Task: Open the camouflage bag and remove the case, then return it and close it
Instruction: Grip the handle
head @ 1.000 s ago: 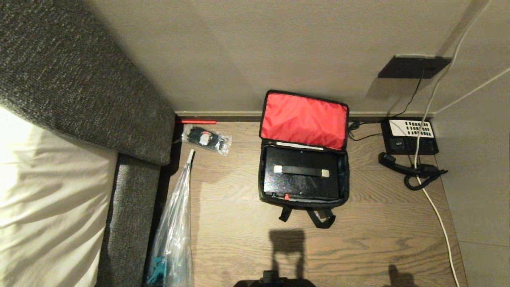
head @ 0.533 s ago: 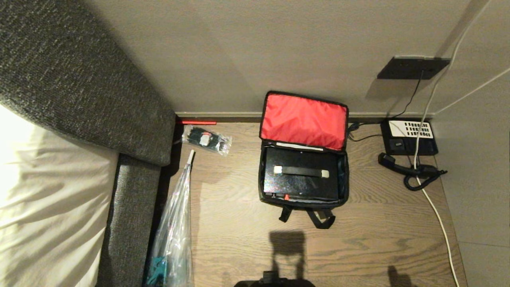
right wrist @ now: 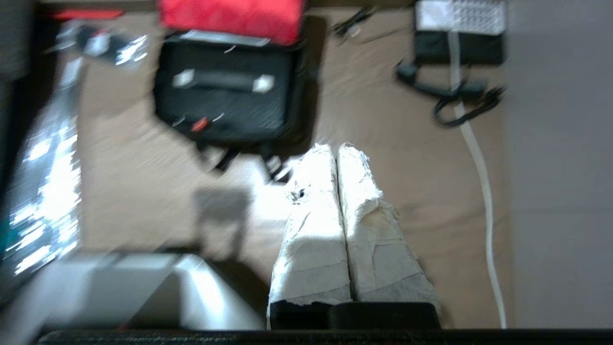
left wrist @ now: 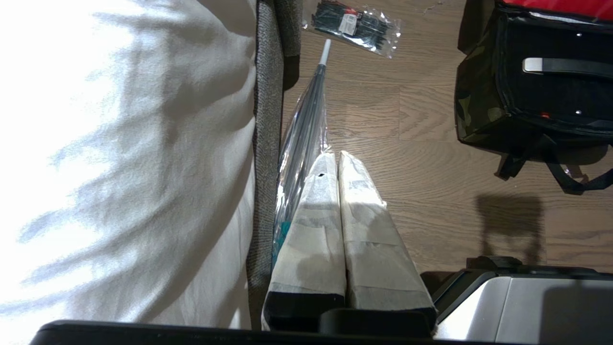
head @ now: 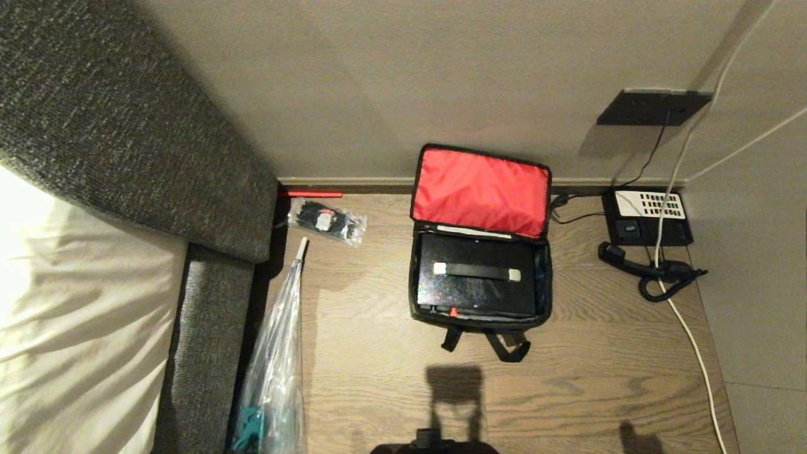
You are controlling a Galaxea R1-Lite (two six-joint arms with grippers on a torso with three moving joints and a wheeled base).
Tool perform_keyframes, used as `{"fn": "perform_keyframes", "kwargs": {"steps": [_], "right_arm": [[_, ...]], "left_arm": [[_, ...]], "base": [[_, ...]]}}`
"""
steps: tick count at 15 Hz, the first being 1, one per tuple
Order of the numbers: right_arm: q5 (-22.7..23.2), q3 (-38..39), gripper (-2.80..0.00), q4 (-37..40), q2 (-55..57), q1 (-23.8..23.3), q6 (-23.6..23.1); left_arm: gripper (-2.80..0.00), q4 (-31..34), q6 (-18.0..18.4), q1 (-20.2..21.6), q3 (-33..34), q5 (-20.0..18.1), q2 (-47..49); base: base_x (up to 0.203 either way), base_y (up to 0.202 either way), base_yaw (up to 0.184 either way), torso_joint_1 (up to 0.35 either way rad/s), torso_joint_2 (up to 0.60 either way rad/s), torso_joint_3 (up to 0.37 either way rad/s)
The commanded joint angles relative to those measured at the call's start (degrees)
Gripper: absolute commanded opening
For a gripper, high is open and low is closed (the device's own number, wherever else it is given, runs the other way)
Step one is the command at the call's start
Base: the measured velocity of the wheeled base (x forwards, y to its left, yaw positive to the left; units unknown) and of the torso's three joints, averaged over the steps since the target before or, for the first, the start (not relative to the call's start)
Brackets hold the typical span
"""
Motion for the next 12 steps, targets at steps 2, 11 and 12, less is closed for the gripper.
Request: {"fn": "perform_keyframes", "kwargs": {"steps": [2, 11, 12], "right_arm": [[2.58, -13.66, -2.80, 19.22, 5.83, 0.14, 2.61], [-2.48, -34.74, -2.80, 2.34, 81.42, 5.14, -5.29], [-3.63, -36.27, -2.80, -3.23, 88.32, 7.11, -8.32]], "left_arm": [[-2.80, 0.00, -0.10, 0.01, 0.00, -0.03, -0.02], [-2.80, -0.08, -0.01, 0.01, 0.00, -0.02, -0.02], [-2.80, -0.08, -0.01, 0.01, 0.00, -0.02, -0.02]], "base": [[0.000, 0.000, 0.000, 0.000, 0.00, 0.000], [0.000, 0.000, 0.000, 0.000, 0.00, 0.000], [0.000, 0.000, 0.000, 0.000, 0.00, 0.000]]}}
